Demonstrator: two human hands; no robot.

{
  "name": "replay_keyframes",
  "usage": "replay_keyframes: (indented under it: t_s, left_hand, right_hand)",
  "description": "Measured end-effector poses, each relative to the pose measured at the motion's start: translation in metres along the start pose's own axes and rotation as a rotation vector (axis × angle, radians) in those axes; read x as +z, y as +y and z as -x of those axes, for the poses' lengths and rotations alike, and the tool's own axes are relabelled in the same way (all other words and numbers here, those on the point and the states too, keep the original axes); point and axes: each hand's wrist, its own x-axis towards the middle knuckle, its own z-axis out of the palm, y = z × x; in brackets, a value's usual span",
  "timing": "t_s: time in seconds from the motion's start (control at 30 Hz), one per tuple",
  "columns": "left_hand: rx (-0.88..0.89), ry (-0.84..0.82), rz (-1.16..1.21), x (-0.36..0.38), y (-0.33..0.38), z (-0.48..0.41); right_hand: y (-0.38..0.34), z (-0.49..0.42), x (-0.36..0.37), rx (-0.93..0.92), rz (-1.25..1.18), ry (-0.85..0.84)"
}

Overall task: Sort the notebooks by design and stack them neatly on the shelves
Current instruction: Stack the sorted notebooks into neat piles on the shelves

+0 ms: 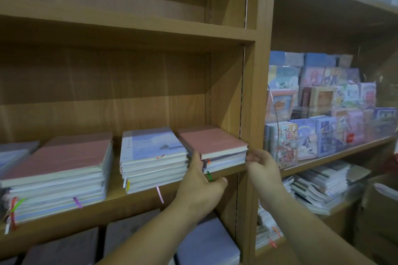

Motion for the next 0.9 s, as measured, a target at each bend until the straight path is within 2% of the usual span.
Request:
replay_keyframes:
  t_s: [0.27,0.4,0.5,0.6,0.67,0.9]
  left_hand:
    - [0.004,0.093,-0.113,-0.01,-0.009,0.002]
    - [-0.043,0.05,-0.014,0.001,-0.009,0.004]
    - [-0.055,0.075,0.094,0.008,-0.012,0.005]
    - [-0.039,0.134,0.153,0.008,-0.016,-0.001]
    - [-0.04,0.152,0.162,0.008,-0.014,-0.001]
    - [-0.055,0.079,0.071,0.002,-0.022,0.006]
  right_hand:
    - [0.004,0.006,-0.005,0.029,0.082,-0.017]
    - [0.008,0.002,-0.004,0.018,0.055,0.015]
    - [0.005,-0.001,-0.004,0.064,-0.107,0.043]
    - [-0.002,-0.005,-0.002,0.272,-0.362,0.049]
    - [-0.007,-0.006,0.001,0.375,-0.449,0.045]
    - [-0.004,-0.001,0.016,0.364,-0.17,-0.038]
